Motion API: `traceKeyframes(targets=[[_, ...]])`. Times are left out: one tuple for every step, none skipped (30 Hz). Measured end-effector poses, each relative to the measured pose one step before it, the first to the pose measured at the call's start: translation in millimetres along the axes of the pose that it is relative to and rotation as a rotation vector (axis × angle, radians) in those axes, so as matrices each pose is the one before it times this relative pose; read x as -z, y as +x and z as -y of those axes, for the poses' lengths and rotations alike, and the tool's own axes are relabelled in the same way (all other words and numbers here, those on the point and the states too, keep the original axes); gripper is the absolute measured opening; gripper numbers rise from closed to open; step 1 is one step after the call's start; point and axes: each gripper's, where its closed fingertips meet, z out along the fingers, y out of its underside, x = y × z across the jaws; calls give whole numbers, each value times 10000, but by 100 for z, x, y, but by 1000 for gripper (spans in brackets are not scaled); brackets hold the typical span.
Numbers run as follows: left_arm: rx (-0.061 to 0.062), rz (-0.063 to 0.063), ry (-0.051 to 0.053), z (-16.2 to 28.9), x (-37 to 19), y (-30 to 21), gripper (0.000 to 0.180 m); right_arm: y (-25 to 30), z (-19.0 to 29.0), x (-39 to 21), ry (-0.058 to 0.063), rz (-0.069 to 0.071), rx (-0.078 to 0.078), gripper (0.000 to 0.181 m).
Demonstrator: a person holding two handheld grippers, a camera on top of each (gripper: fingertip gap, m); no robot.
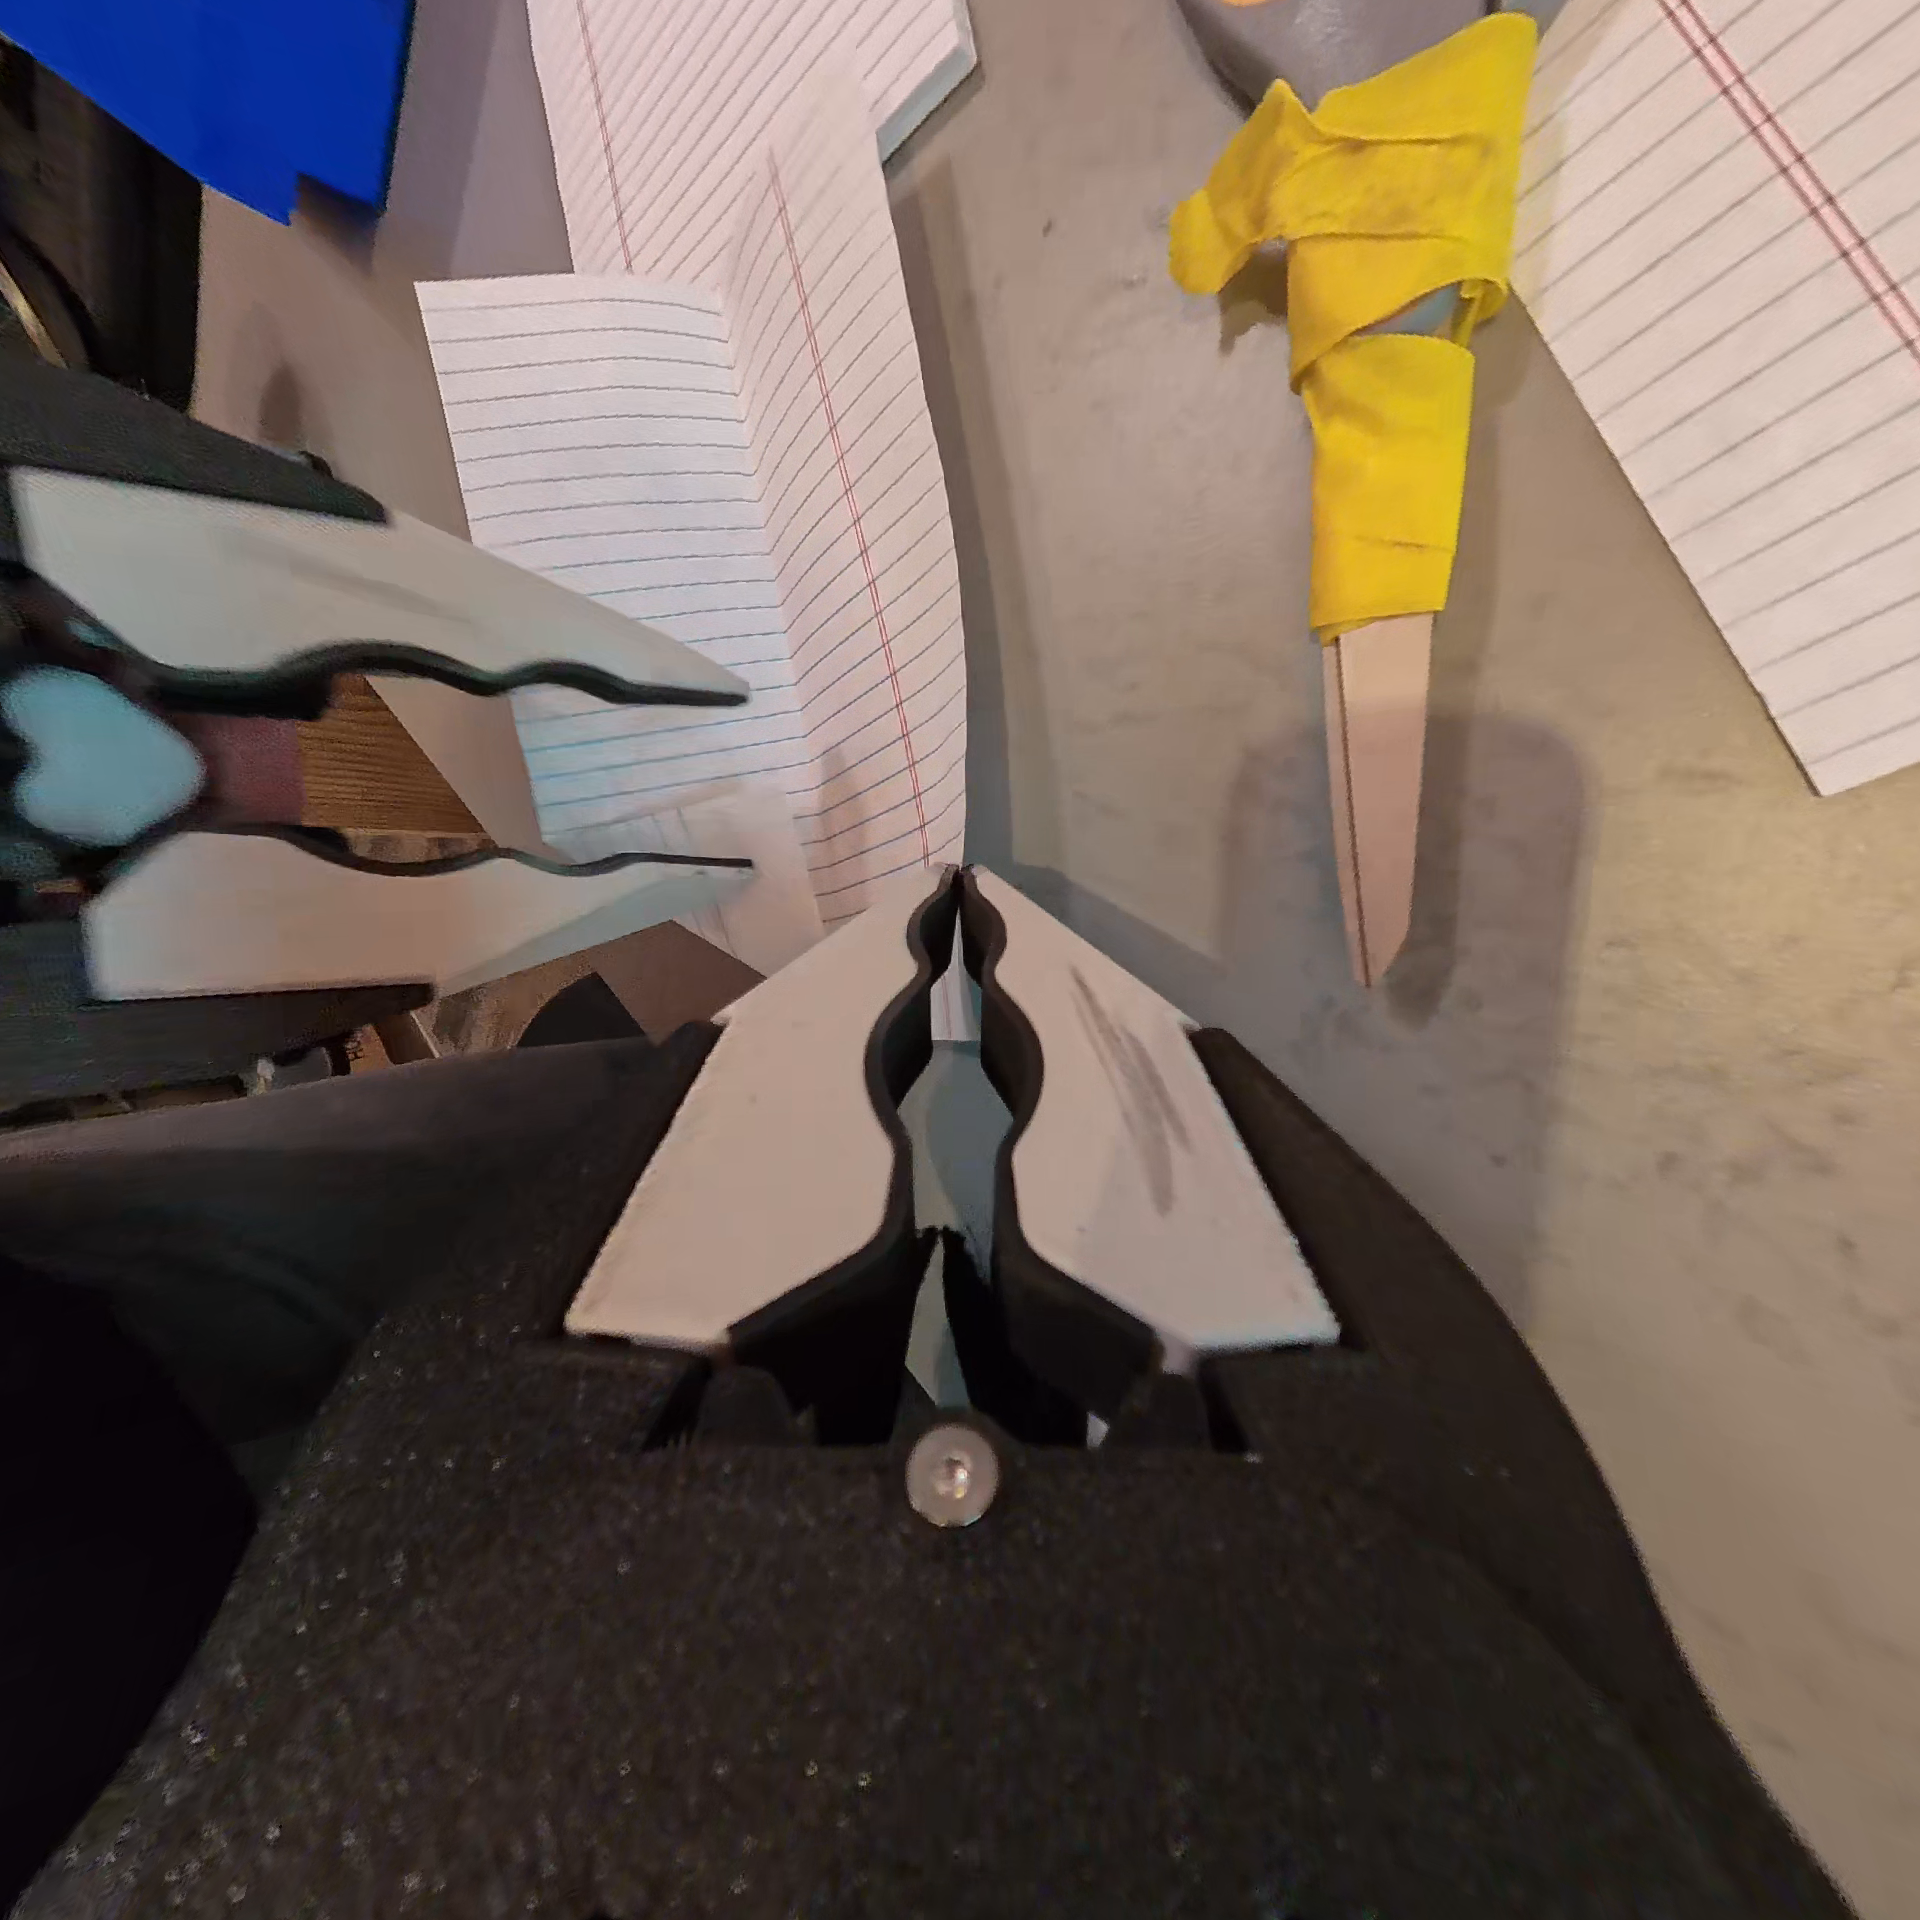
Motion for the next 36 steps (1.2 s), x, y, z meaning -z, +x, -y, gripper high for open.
traceKeyframes(targets=[[-117, 43, -200, -657, -514, 133, 30, 70, -47, 72, -9, 3, 0, 0], [7, 59, 15, -191, -253, 89, 28, -1, -78, 72, -39, 16, 69, 0], [51, 65, 68, 27, -108, -15, 29, 18, -92, 58, -40, -32, 111, 0], [108, 60, -18, -16, -131, -110, 29, -30, -83, 45, -27, 14, 51, 0], [232, 43, -37, -59, -174, -225, 29, -78, -137, 6, -48, 68, -34, 0], [175, 91, -81, -169, -241, -307, 29, -58, -110, 7, -22, 72, -94, 0], [-35, 5, -68, -197, -280, -105, 29, -10, -60, 43, 17, 29, -96, 0], [-80, -65, 150, 122, -77, 29, 27, -68, -102, 9, -25, 63, -89, 0], [-43, 33, 95, 61, -43, -95, 27, -143, -128, 6, -40, 111, -117, 0], [-81, -51, 63, 3, -14, 45, 27, -206, -185, -21, -73, 149, -130, 0], [-144, -24, 52, -30, 22, -6, 27, -192, -257, -38, -101, 134, -107, 0], [-178, 35, 64, -85, 41, -98, 28, -103, -126, 26, -1, 51, 1, 0], [-218, 61, 109, -62, 41, -94, 29, -146, -231, -8, -81, 68, 81, 0], [-213, -18, 120, -23, 22, 84, 28, -129, -249, 5, -111, 57, 120, 0], [-176, -79, 88, -27, -1, 183, 25, -201, 6, 103, 39, 95, 219, 0], [-126, 22, 48, -17, 17, -19, 25, -176, 188, 191, 101, 72, 281, 2], [-176, 21, 40, 20, 8, -28, 26, -103, 165, 225, 39, 15, 327, 6], [-190, -34, 49, 38, -10, 48, 25, -106, 67, 235, -63, 8, 364, 12], [-142, -64, 61, 22, -11, 60, 24, -296, 157, 285, 2, 112, 430, 21], [-108, 27, 87, 6, 8, -107, 25, -265, -19, 308, -78, 64, 522, 24], [3, -25, 94, -3, 2, -54, 27, 33, -275, 274, -210, -140, 565, 26], [64, -73, 67, -11, -16, 2, 27, -145, -273, 239, -179, -56, 614, 29], [-119, 29, 38, -2, 2, -73, 28, -246, -249, 255, -150, -19, 602, 30], [-215, 93, 14, 33, 16, -91, 30, -153, -291, 215, -161, -101, 548, 29], [-127, -4, -10, 42, -3, 34, 29, -278, -526, 54, -327, -1, 481, 28], [-39, -38, -10, 23, -18, 38, 28, -421, -524, -53, -330, 103, 393, 24], [-123, 8, 1, 16, 2, -20, 29, -335, -291, -67, -170, 61, 266, 22], [-178, -9, 22, 27, 3, 23, 28, -473, -201, -86, -119, 189, 196, 18], [-139, -29, 15, 16, -8, 30, 28, -313, -196, -134, -127, 124, 160, 17], [-155, -8, -4, 18, -5, -1, 28, -50, -201, -130, -125, -18, 154, 15], [-162, -13, -17, 15, -2, 0, 28, -211, -193, -128, -129, 103, 184, 15], [-141, -28, -42, 15, -3, 2, 28, -472, 7, -97, -16, 260, 152, 13], [-196, -15, -43, 49, -5, 16, 28, -165, 233, -51, 110, 88, 10, 11], [-200, -29, -24, 35, -11, 40, 27, -129, 200, -87, 75, 93, -40, 9], [-150, -50, -18, 45, -12, 52, 26, -267, 110, -130, 6, 169, 82, 8], [-123, -39, -29, 12, -5, 8, 26, 63, 108, -125, 1, -44, 112, 8]])
